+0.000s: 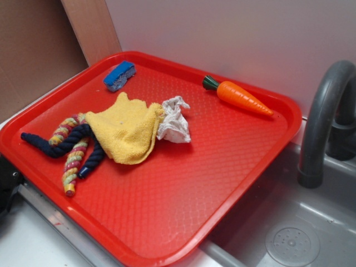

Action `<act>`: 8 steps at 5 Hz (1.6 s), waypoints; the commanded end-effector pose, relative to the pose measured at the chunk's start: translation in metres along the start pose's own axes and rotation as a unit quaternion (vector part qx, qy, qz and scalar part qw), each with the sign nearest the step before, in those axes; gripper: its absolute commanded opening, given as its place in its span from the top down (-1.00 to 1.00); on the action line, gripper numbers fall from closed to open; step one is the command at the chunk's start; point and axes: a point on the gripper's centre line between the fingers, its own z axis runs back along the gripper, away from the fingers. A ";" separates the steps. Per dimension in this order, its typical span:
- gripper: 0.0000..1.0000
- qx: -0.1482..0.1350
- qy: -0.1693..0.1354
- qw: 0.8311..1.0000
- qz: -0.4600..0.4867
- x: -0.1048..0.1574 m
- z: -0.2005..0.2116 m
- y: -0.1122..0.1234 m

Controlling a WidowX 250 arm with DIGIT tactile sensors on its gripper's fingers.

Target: Grab the blue sponge.

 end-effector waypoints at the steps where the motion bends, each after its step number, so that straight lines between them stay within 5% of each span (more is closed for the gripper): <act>1: -1.00 -0.015 -0.029 0.996 0.085 0.089 -0.035 0.020; 3: -1.00 -0.045 -0.039 0.989 0.138 0.153 -0.128 0.060; 6: -1.00 0.006 0.014 0.997 0.078 0.151 -0.195 0.052; 7: 0.89 0.007 0.028 0.997 0.076 0.149 -0.206 0.044; 8: 1.00 0.021 0.039 0.996 0.083 0.147 -0.214 0.046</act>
